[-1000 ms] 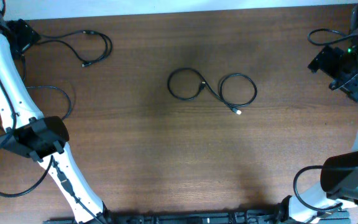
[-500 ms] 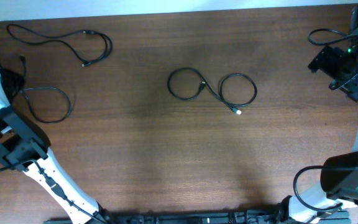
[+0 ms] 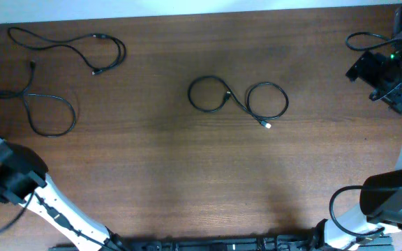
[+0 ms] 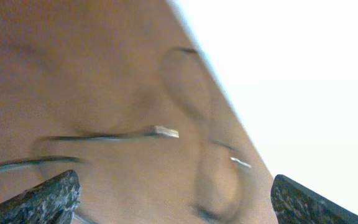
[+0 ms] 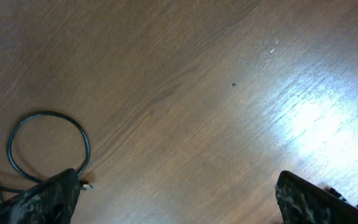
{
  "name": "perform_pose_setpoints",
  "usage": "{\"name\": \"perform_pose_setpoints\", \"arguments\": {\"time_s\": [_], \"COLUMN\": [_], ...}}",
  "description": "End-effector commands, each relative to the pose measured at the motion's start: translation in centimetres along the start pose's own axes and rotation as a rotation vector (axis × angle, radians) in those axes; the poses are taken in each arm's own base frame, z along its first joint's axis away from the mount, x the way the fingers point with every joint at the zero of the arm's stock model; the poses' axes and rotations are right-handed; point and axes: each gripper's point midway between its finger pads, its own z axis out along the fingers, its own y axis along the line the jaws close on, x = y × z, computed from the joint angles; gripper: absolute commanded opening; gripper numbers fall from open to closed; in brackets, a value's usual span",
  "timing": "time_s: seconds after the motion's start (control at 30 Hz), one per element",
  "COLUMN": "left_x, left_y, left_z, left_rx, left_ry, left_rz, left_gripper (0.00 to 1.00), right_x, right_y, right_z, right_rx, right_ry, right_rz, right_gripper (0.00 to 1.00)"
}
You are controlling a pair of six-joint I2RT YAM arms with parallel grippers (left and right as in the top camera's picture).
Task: Untangle cables
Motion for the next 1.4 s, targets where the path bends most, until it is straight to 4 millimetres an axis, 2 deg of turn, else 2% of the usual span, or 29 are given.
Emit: {"name": "perform_pose_setpoints", "arguments": {"time_s": [0.0,0.03,0.1,0.17,0.2,0.23,0.27,0.3,0.37,0.43,0.5,0.53,0.57,0.6,0.67,0.7,0.73,0.83,0.9,0.97,1.1,1.13,1.17,1.2,1.27,1.33,1.37], "left_x": [8.2,12.1,21.8,30.8,34.1,40.0,43.6,48.6,54.4,60.6,63.3,64.5,66.1,66.7,66.6,65.6,63.7,63.6,62.9,64.8,66.7,66.6,65.6,65.8,67.8,68.5,69.9], "left_y": [-14.4,-16.2,-18.5,-22.4,-23.9,-25.7,-26.4,-26.7,-26.7,-26.7,-25.9,-25.4,-24.4,-23.1,-21.9,-21.2,-20.5,-19.4,-18.2,-17.9,-17.7,-17.3,-16.6,-16.0,-13.9,-14.2,-15.1], "left_z": [-5.1,-4.0,-0.9,0.3,0.7,1.2,1.3,1.7,1.5,1.7,2.1,2.2,2.9,4.1,5.5,6.2,6.7,6.8,8.0,7.5,6.6,6.5,7.0,7.4,6.2,5.6,4.8], "left_rx": [0.476,0.461,0.237,0.204,0.215,0.202,0.194,0.167,0.196,0.258,0.248,0.242,0.22,0.163,0.101,0.035,-0.073,-0.112,-0.132,-0.011,0.061,0.043,-0.018,-0.036,-0.044,-0.034,0.046], "left_ry": [0.27,0.348,0.465,0.548,0.568,0.582,0.582,0.571,0.611,0.611,0.58,0.591,0.61,0.594,0.569,0.523,0.436,0.456,0.501,0.685,0.808,0.812,0.769,0.779,0.928,0.936,0.994], "left_rz": [0.133,0.218,0.444,0.619,0.684,0.806,0.882,0.99,1.073,1.151,1.207,1.225,1.25,1.281,1.302,1.304,1.294,1.308,1.28,1.249,1.2,1.205,1.232,1.236,1.21,1.208,1.168], "left_gripper": [0.99,0.99,0.98,0.98,0.98,0.98,0.98,0.99,0.99,0.94,0.92,0.86,0.87,0.87,0.88,0.9,0.99,0.99,0.99,0.99,0.99,0.99,0.99,0.99,0.99,0.99,0.99], "right_x": [-0.2,-0.2,-0.2,-0.2,-0.2,-0.2,-0.2,-0.2,-0.2,-0.2,-0.2,-0.2,-0.2,-0.2,-0.2,-0.2,-0.2,-0.2,-0.2,-0.2,-0.2,-0.2,-0.2,-0.2,-0.2,-0.2,-0.2], "right_y": [-0.2,-0.2,-0.2,-0.2,-0.2,-0.2,-0.2,-0.2,-0.2,-0.2,-0.2,-0.2,-0.2,-0.2,-0.2,-0.2,-0.2,-0.2,-0.2,-0.2,-0.2,-0.2,-0.2,-0.2,-0.2,-0.2,-0.2], "right_z": [0.0,0.0,0.0,0.0,0.0,0.0,0.0,0.0,0.0,0.0,0.0,0.0,0.0,0.0,0.0,0.0,0.0,0.0,0.0,0.0,0.0,0.0,0.0,0.0,0.0,0.0,0.0], "right_rx": [0.004,0.004,0.004,0.004,0.004,0.004,0.004,0.004,0.004,0.004,0.004,0.004,0.004,0.004,0.004,0.004,0.004,0.004,0.004,0.004,0.004,0.004,0.004,0.004,0.004,0.004,0.004], "right_ry": [-0.005,-0.005,-0.005,-0.005,-0.005,-0.005,-0.005,-0.005,-0.005,-0.005,-0.005,-0.005,-0.005,-0.005,-0.005,-0.005,-0.005,-0.005,-0.005,-0.005,-0.005,-0.005,-0.005,-0.005,-0.005,-0.005,-0.005], "right_rz": [0.011,0.011,0.01,0.011,0.01,0.011,0.011,0.011,0.011,0.01,0.011,0.01,0.011,0.011,0.01,0.01,0.01,0.01,0.01,0.011,0.011,0.011,0.01,0.011,0.01,0.011,0.011], "right_gripper": [0.98,0.98,0.98,0.98,0.98,0.98,0.99,0.98,0.98,0.98,0.98,0.99,0.98,0.98,0.98,0.98,0.98,0.98,0.98,0.98,0.99,0.98,0.98,0.98,0.98,0.98,0.98]}}
